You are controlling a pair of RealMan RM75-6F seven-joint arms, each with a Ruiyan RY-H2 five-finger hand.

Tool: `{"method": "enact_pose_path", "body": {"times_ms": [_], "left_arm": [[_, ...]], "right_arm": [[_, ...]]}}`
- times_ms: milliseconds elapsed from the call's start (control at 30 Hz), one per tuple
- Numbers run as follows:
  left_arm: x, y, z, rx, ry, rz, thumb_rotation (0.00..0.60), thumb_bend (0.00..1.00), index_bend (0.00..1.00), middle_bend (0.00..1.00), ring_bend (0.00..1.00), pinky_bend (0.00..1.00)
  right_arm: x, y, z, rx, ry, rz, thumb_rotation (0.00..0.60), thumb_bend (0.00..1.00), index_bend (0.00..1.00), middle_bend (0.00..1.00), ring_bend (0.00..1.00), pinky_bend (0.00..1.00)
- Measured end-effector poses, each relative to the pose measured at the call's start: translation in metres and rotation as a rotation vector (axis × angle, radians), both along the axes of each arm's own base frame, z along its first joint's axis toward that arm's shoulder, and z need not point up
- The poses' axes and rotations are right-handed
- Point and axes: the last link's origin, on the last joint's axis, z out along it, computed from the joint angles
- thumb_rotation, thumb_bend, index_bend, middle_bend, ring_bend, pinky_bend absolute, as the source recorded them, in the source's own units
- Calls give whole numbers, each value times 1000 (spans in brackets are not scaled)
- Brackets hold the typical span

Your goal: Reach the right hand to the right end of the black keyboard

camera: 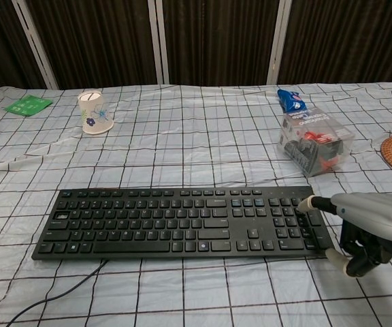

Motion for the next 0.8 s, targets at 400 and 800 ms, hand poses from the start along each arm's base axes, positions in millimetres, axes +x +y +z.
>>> {"method": "enact_pose_path", "body": {"times_ms": [400, 800], "left_arm": [[1, 1, -1, -2, -3, -2, 600, 72, 0, 0, 0, 0], [1, 1, -1, -2, -6, -5, 600, 73, 0, 0, 0, 0]], "right_arm": [[-1, 2, -9, 9, -7, -12, 600, 520, 85, 947, 925, 812], [-2, 4, -11, 9, 4, -17, 600, 520, 87, 947, 925, 812]]}}
